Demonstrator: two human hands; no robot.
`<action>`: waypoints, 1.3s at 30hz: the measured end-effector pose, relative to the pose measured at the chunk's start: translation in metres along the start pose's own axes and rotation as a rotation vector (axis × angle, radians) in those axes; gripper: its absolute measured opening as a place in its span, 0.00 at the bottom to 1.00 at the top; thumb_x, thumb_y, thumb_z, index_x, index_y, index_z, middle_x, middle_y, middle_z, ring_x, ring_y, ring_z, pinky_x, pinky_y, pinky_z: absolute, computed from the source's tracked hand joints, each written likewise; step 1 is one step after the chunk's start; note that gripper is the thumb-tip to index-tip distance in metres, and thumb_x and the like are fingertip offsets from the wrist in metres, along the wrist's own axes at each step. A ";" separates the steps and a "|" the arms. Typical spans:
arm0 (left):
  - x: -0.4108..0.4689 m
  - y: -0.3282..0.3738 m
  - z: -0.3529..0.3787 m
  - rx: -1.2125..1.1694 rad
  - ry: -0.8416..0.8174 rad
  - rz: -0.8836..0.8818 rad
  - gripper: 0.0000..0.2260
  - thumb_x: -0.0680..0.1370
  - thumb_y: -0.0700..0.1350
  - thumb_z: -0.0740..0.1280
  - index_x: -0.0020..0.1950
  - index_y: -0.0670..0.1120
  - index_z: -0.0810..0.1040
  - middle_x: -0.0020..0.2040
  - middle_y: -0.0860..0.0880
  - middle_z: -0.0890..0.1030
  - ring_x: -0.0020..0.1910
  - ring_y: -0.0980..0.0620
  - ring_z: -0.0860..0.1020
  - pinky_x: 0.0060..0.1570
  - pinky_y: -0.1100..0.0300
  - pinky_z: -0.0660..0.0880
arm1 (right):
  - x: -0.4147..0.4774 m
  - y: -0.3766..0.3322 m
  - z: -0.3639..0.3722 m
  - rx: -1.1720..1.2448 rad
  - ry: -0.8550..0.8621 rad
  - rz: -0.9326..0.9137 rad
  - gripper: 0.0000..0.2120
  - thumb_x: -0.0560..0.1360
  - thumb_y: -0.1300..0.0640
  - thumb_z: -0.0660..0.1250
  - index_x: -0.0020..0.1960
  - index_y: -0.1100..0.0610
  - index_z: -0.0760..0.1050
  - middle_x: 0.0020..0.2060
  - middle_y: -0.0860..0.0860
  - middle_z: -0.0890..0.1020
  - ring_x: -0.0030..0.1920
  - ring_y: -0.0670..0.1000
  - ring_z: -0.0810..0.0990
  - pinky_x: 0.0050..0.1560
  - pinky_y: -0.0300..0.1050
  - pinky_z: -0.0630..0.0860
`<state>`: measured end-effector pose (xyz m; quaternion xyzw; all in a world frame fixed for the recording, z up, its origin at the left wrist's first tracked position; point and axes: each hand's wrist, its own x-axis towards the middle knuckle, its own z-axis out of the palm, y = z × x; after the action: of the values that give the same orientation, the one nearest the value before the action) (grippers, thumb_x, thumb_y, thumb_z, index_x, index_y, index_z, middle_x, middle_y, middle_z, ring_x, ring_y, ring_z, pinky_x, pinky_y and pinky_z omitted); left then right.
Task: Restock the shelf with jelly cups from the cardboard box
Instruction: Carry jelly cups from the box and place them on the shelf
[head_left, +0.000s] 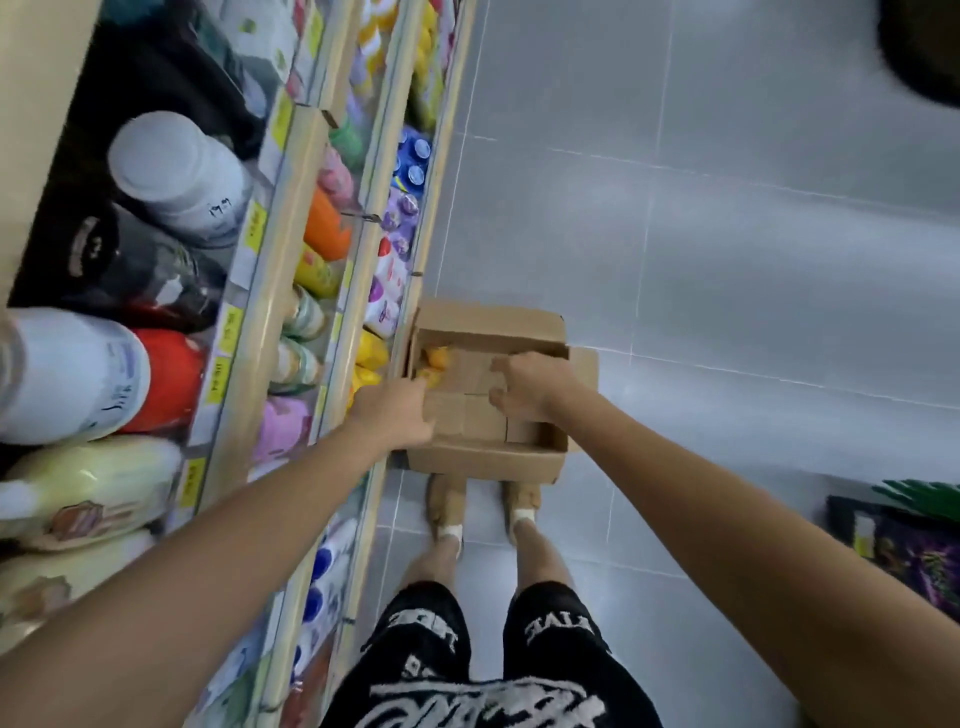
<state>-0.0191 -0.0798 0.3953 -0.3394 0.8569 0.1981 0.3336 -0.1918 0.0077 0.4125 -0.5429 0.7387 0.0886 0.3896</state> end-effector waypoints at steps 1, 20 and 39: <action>0.008 -0.002 0.012 -0.018 -0.005 -0.025 0.15 0.76 0.54 0.63 0.56 0.46 0.72 0.54 0.47 0.78 0.53 0.44 0.77 0.39 0.56 0.69 | 0.016 0.004 0.010 -0.010 -0.016 0.002 0.22 0.78 0.48 0.59 0.69 0.56 0.69 0.61 0.56 0.77 0.60 0.58 0.76 0.52 0.50 0.76; 0.261 -0.042 0.224 -0.023 -0.047 -0.169 0.22 0.75 0.52 0.66 0.65 0.44 0.69 0.64 0.44 0.72 0.66 0.42 0.68 0.57 0.51 0.68 | 0.290 0.087 0.250 -0.096 0.045 -0.032 0.19 0.78 0.45 0.55 0.61 0.55 0.73 0.52 0.56 0.79 0.55 0.58 0.76 0.42 0.46 0.66; 0.445 -0.089 0.387 -0.480 0.241 -0.460 0.46 0.71 0.53 0.74 0.77 0.41 0.48 0.74 0.40 0.61 0.73 0.42 0.62 0.67 0.51 0.64 | 0.515 0.121 0.396 0.318 0.139 0.190 0.34 0.73 0.29 0.54 0.65 0.54 0.71 0.59 0.55 0.78 0.59 0.58 0.77 0.58 0.55 0.75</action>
<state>-0.0297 -0.1226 -0.1997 -0.6133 0.7201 0.2721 0.1768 -0.1623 -0.1029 -0.2388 -0.4070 0.8165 -0.0307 0.4083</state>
